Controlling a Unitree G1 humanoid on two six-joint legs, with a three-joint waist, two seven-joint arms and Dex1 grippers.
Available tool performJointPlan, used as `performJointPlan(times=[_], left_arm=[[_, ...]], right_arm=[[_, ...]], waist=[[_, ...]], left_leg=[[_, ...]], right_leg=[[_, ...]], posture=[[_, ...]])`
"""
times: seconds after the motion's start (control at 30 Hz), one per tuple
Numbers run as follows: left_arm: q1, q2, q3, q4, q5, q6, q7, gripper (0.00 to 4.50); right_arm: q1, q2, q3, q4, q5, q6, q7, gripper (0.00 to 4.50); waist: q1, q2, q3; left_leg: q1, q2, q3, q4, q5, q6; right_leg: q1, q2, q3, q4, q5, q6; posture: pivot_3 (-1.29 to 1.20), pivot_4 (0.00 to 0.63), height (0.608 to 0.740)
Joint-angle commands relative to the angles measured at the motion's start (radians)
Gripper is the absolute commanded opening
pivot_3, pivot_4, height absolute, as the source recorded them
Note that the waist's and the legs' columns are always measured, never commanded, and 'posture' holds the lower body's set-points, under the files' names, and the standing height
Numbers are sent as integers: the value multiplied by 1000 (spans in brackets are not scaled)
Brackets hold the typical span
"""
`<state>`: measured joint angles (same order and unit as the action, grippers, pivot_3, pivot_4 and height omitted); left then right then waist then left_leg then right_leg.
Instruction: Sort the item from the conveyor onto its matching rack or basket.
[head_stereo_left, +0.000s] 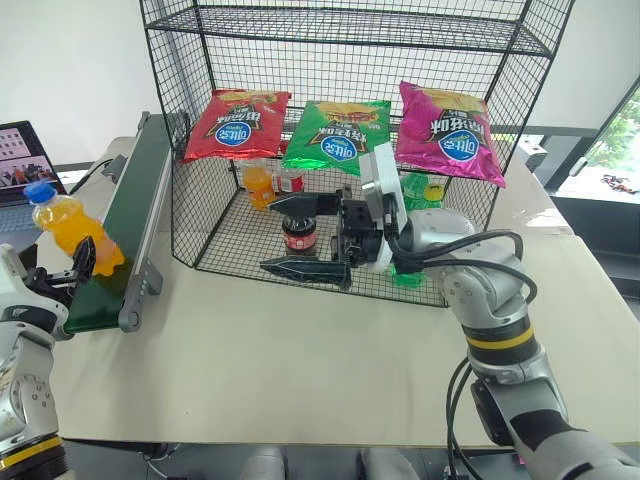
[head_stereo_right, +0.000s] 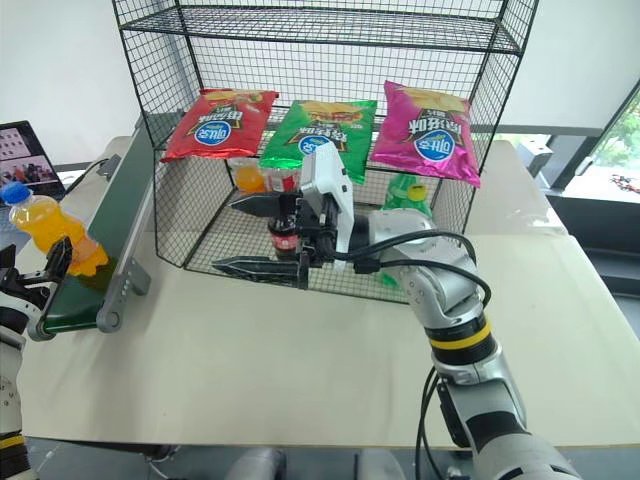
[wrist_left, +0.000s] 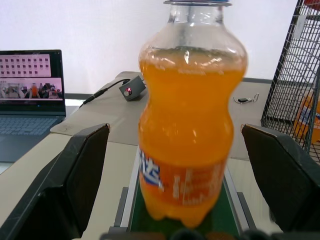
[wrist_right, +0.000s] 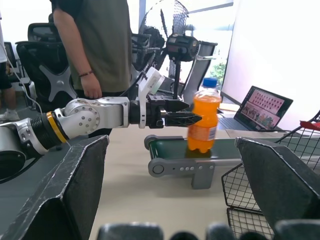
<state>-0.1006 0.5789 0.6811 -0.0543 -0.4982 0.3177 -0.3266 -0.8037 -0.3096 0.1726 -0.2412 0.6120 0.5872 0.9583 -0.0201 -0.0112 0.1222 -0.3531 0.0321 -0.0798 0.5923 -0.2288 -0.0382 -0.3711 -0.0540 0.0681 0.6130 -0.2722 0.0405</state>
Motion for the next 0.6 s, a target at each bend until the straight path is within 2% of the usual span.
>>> performJointPlan(times=[0.03, 0.1, 0.13, 0.17, 0.27, 0.33, 0.5, 0.6], left_arm=[[-15, 23, 9, -12, 7, -44, -12, 4479], [-12, 16, 12, -20, -7, -51, -23, 4479], [-6, 11, 14, -30, -17, -50, -29, 3976], [2, 4, 14, -44, -26, -47, -35, 3765], [28, -9, 10, -90, -45, -32, -39, 2577], [46, -17, 9, -133, -60, -13, -33, 2569], [76, -39, -37, -391, -128, 135, 71, 2569], [63, -55, -117, -540, -180, 232, 133, 2569]], right_arm=[[-17, 6, -27, -25, 13, -23, -5, 4500], [-12, 7, -27, -32, 15, -21, -8, 4500], [-9, 8, -27, -36, 17, -19, -11, 4500], [-6, 10, -26, -42, 19, -15, -16, 4500], [6, 15, -25, -61, 25, -4, -31, 4500], [22, 11, -25, -75, 25, 1, -43, 4500], [104, -22, -29, -126, -34, 13, -136, 4500], [190, -49, -26, -166, -83, 32, -222, 4500]], waist=[[0, 0, 0], [0, 0, 0], [0, 0, 0], [0, 0, 0], [0, 0, 0], [3, 0, 0], [8, -3, 1], [8, -4, 0]], left_leg=[[0, 0, 0, 0, 0, 0], [0, 0, 0, 0, 0, 0], [0, 0, 0, 0, 0, 0], [0, 0, 0, 0, 0, 0], [0, 0, 0, 0, 0, 0], [0, 0, 0, 0, 0, 0], [-1, -1, 0, 0, 0, 0], [-1, -1, 0, 0, 0, -1]], right_leg=[[0, 0, 0, 0, 0, 0], [0, 0, 0, 0, 0, 0], [0, 0, 0, 0, 0, 0], [0, 0, 0, 0, 0, 0], [0, 0, 0, 0, 0, 0], [0, 0, 0, 0, 0, 0], [0, -2, 0, 0, 0, 0], [1, -2, 0, 0, 0, 0]], posture=[[0, 150, 738], [0, 150, 738], [0, 150, 738], [0, 150, 738], [0, 150, 738], [0, 150, 738], [0, 150, 738], [0, 150, 738]])
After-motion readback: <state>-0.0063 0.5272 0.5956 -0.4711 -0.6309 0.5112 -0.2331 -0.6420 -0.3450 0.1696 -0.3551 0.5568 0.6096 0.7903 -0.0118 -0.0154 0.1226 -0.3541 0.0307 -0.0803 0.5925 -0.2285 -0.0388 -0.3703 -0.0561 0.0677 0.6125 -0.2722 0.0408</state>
